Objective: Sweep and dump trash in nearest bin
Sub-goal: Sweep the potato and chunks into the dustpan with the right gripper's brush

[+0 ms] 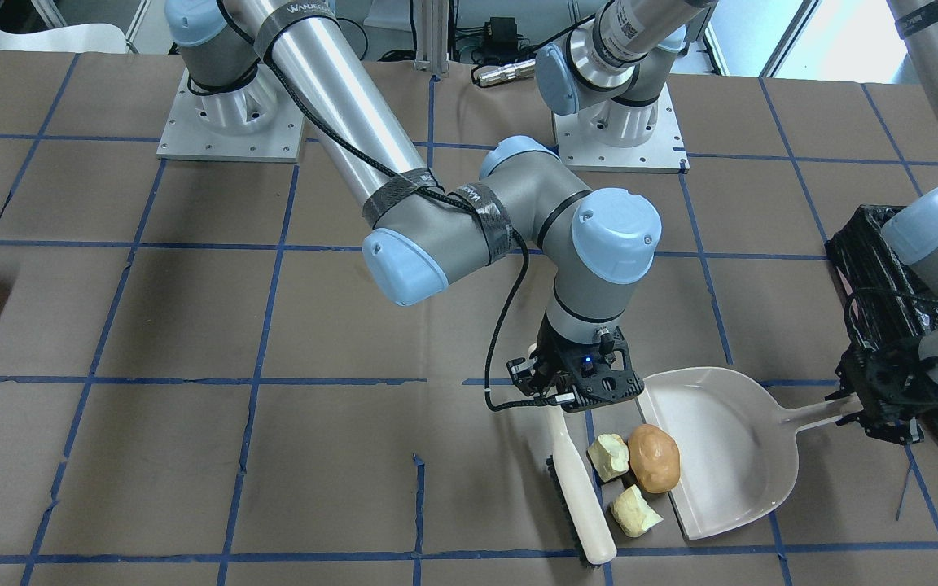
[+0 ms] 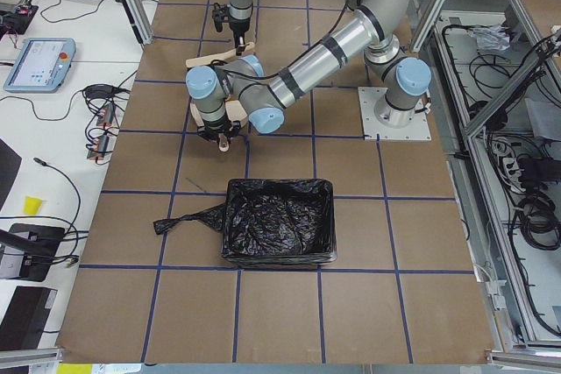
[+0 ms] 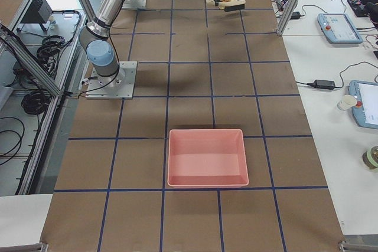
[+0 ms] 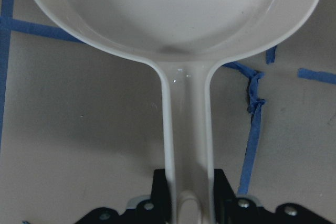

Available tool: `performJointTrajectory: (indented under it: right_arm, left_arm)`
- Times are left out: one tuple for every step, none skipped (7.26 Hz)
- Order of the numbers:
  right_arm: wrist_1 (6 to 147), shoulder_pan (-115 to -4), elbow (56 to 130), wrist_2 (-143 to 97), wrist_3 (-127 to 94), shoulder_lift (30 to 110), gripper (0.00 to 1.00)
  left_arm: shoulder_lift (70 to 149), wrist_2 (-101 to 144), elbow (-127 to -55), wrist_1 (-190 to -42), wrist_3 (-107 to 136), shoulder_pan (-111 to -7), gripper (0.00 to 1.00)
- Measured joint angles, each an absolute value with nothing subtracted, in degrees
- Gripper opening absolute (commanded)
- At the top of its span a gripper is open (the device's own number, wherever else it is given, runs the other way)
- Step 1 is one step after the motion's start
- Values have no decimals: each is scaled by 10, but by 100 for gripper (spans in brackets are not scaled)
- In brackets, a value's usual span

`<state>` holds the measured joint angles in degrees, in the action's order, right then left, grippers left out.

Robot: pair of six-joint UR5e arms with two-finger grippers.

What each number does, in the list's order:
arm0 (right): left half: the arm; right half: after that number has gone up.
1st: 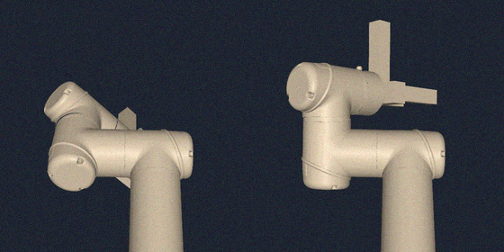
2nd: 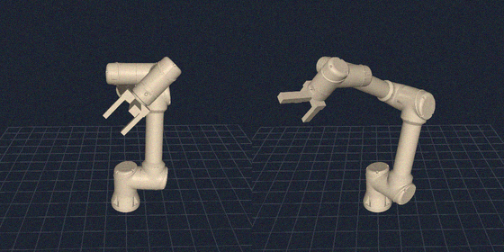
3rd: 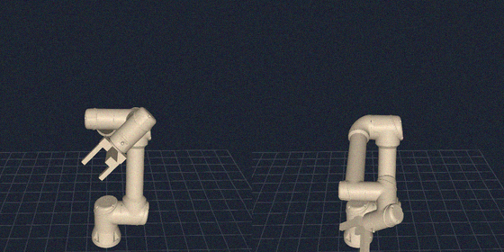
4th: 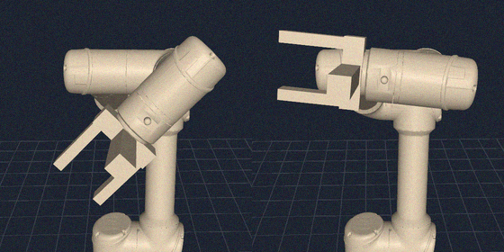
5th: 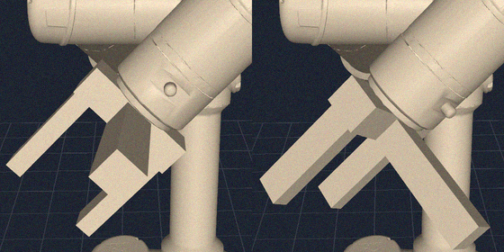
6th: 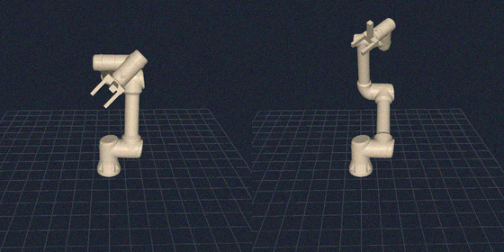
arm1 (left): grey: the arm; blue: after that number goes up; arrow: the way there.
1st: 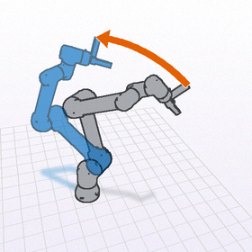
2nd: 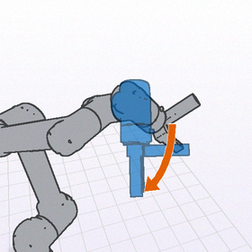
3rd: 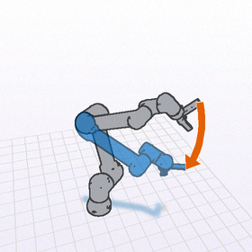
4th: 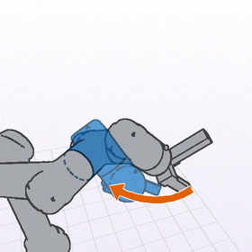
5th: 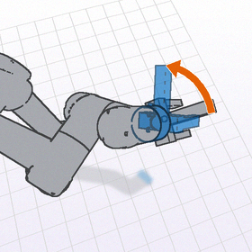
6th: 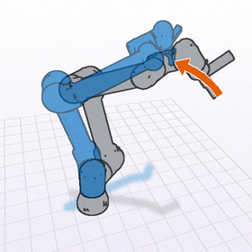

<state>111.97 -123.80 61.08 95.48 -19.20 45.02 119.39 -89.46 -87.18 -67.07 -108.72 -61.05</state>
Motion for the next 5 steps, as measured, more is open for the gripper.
performJointTrajectory:
  right_arm:
    - [1121,-1240,611,953,-192,448,17]
    - [1122,-1248,611,951,-195,445,17]
    - [1123,-1256,612,950,-197,443,17]
    - [1124,-1264,612,950,-199,440,17]
    - [1124,-1273,613,949,-207,439,17]
  left_arm:
    - [1194,-895,-872,-671,-1087,-611,7]
    - [1193,-895,-872,-671,-1087,-611,7]
    - [1193,-895,-872,-671,-1087,-611,7]
    - [1192,-895,-872,-670,-1087,-611,7]
    - [1191,-895,-872,-670,-1087,-611,7]
